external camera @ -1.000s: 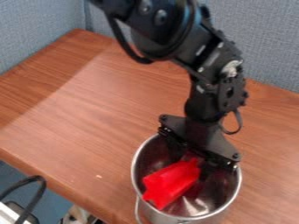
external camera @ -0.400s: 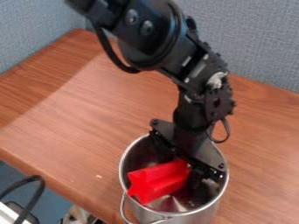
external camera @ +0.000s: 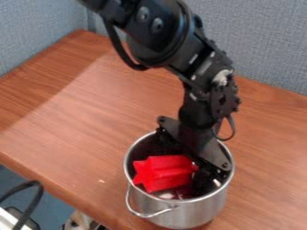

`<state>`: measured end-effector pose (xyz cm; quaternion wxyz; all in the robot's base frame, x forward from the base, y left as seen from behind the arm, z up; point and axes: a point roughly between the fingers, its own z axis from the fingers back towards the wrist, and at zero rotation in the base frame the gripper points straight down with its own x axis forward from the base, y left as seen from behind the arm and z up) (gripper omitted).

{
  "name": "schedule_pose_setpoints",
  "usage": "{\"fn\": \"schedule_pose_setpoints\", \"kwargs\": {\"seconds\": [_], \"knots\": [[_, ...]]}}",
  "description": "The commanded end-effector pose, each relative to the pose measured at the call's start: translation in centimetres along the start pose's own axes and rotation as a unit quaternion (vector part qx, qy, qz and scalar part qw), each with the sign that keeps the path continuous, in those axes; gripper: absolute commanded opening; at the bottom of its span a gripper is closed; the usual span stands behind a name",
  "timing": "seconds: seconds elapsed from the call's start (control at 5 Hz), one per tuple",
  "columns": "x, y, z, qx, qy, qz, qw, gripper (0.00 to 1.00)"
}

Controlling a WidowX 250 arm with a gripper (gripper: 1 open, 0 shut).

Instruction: Put the red object in the metal pot

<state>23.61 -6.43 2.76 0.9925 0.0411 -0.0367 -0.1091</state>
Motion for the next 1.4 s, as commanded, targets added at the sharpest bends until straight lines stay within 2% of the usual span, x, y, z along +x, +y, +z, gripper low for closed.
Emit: {"fn": "schedule_pose_setpoints", "kwargs": {"seconds": [0.0,0.4,0.6,0.8,1.2], "knots": [[-0.2,0.6,0.4,-0.004,-0.003,0.004,1.0000,1.00],[-0.7,0.5,1.7,-0.017,-0.007,0.004,0.9998,1.00],[-0.5,0.4,0.4,-0.017,-0.005,0.022,0.9996,1.00],[-0.1,0.5,-0.1,-0.016,-0.004,0.040,0.9991,1.00],[-0.6,0.6,-0.5,-0.022,-0.009,-0.014,0.9996,1.00]]}}
